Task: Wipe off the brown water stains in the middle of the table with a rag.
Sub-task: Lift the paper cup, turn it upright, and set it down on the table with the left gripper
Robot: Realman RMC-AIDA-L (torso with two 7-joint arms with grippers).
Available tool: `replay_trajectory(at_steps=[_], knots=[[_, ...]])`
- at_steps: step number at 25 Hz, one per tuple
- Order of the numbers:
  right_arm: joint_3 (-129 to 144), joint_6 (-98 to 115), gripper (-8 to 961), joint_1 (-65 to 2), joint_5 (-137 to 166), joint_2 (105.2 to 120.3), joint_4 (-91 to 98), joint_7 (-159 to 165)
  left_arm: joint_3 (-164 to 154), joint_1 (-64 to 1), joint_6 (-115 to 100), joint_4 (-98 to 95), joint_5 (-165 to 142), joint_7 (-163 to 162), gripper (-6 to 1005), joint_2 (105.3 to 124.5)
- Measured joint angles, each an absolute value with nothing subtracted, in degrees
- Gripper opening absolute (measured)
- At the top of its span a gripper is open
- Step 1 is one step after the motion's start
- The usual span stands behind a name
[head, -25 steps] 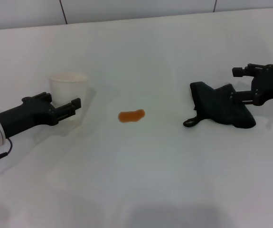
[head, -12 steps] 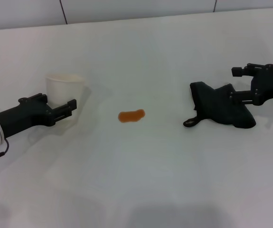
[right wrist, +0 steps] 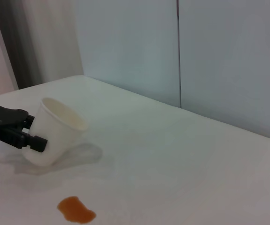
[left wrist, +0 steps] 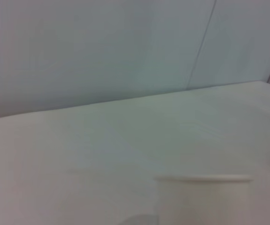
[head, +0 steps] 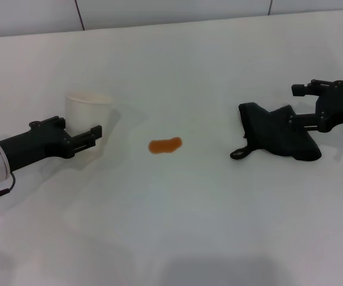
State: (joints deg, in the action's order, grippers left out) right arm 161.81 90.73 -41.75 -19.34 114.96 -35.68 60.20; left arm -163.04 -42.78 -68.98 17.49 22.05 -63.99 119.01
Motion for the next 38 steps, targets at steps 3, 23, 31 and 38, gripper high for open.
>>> replay_trajectory(at_steps=[3, 23, 31, 38], knots=[[161.81, 90.93, 857, -41.74, -19.34, 114.94, -35.68, 60.20, -163.04, -42.80, -68.98, 17.49, 21.72, -64.15, 684, 119.01], [161.81, 91.06, 858, -41.74, -19.33, 114.87, -35.83, 60.20, -163.03, -42.21, -69.32, 17.80, 20.33, -64.24, 699, 119.00], [161.81, 91.06, 857, -41.74, -19.33, 114.87, -35.86, 60.20, -163.04, -42.39, -69.32, 17.80, 20.04, -64.30, 715, 119.00], [161.81, 91.05, 857, -41.74, -19.33, 114.87, -35.85, 60.20, -162.96, -42.28, -69.19, 17.93, 20.21, -64.88, 729, 119.00]])
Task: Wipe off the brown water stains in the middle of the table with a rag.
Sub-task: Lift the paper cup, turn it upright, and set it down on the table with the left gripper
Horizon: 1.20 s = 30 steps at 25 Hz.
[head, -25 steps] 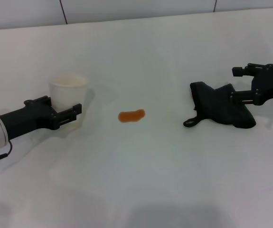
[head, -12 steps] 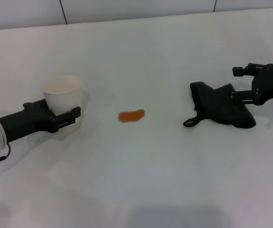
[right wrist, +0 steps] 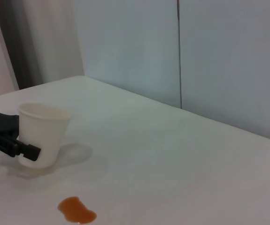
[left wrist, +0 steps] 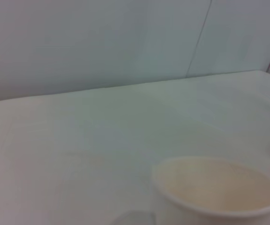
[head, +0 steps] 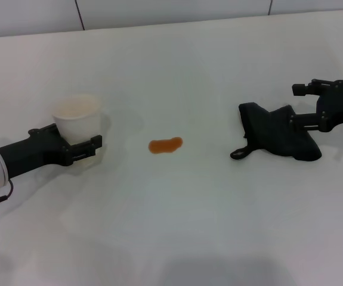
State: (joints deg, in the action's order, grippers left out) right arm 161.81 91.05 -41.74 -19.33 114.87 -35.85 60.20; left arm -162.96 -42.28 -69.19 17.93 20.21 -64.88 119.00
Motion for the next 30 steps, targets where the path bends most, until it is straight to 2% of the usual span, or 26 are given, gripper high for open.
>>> replay_trajectory(at_steps=[2, 7, 30], knots=[[161.81, 91.05, 857, -41.75, -19.33, 114.87, -35.82, 60.20, -162.95, -42.24, -69.22, 17.98, 20.24, -64.97, 733, 118.99], [161.81, 91.05, 858, -41.84, -19.33, 114.87, -35.76, 60.20, -162.94, -42.26, -69.00, 18.01, 20.21, -65.00, 888, 118.95], [161.81, 91.05, 858, -41.81, -19.33, 114.78, -35.90, 60.20, -163.04, -43.44, -71.80, 21.17, 18.67, -68.19, 883, 118.86]])
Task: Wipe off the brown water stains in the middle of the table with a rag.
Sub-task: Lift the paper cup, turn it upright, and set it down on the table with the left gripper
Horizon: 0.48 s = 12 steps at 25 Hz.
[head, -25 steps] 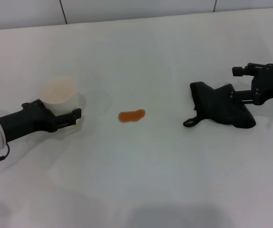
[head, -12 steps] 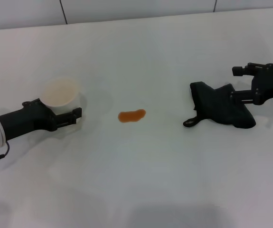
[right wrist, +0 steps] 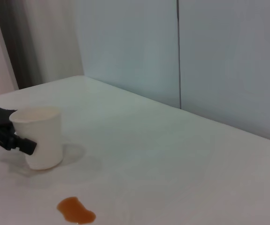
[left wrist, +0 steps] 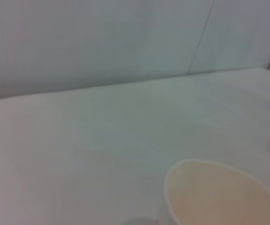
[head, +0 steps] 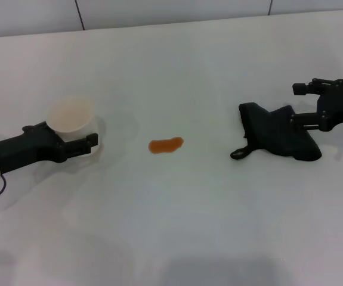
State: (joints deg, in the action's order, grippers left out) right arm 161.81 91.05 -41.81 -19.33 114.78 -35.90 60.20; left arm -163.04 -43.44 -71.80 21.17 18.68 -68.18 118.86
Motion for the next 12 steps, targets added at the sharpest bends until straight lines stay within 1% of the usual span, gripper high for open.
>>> replay_trajectory(at_steps=[12], knots=[[161.81, 91.05, 858, -41.84, -19.33, 114.78, -36.01, 60.20, -163.04, -43.60, -73.88, 22.32, 17.00, -70.58, 882, 118.82]])
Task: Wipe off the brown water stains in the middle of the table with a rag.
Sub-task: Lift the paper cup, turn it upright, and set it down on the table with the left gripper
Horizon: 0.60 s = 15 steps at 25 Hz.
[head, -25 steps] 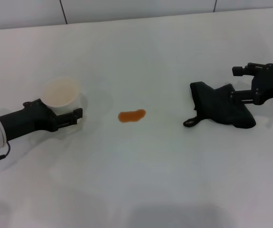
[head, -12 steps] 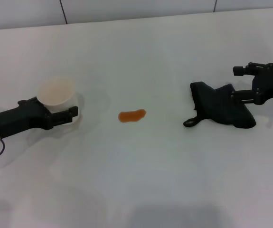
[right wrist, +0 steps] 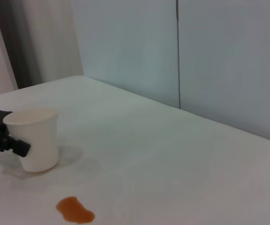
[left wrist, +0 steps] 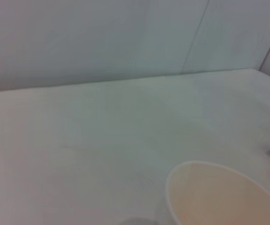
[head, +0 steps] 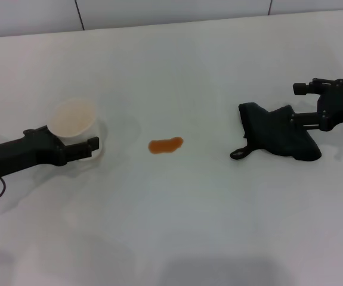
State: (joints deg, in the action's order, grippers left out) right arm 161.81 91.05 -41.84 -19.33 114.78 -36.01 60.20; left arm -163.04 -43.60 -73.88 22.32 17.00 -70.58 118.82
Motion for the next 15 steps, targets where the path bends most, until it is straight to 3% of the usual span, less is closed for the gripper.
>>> replay_trajectory(at_steps=[15], knots=[[161.81, 90.85, 857, -41.83, -19.33, 114.78, -35.78, 60.20, -163.03, -43.59, -77.02, 25.57, 15.54, -73.63, 882, 119.00]])
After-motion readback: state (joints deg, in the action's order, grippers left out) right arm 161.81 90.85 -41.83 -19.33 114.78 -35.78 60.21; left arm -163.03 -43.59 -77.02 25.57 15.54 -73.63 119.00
